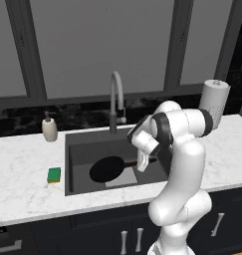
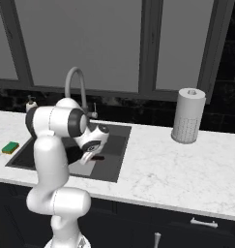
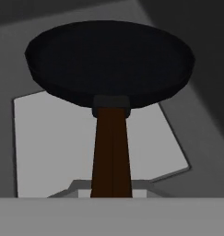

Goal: Pick the pan and sponge and place them into the sink. Then turn on the water.

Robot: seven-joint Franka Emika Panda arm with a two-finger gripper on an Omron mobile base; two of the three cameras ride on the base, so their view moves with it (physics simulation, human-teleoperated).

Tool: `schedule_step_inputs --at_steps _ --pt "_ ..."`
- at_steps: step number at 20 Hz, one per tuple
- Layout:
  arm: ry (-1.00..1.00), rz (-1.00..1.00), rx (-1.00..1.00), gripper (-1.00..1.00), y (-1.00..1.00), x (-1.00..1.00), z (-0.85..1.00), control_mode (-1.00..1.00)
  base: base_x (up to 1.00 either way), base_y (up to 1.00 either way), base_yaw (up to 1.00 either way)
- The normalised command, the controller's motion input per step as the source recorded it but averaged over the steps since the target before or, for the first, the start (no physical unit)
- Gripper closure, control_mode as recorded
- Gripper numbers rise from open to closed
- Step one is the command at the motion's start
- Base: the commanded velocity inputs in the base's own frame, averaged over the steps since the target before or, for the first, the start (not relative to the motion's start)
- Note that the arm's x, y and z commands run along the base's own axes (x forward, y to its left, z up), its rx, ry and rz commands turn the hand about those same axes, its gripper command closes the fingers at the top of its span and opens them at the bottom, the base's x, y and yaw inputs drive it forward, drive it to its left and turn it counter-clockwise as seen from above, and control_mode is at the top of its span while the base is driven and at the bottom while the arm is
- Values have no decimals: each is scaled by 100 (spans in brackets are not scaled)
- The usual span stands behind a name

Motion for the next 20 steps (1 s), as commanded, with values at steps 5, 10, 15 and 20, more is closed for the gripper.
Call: schedule_step_inputs --at_steps 5,10,15,20 --pt "0 1 -1 100 0 37 -44 -100 0 0 0" --pt "0 5 0 100 0 39 -47 -100 0 0 0" --pt "9 7 0 100 0 44 -40 -100 0 0 0" --pt "4 10 0 100 0 37 -15 -100 0 0 0"
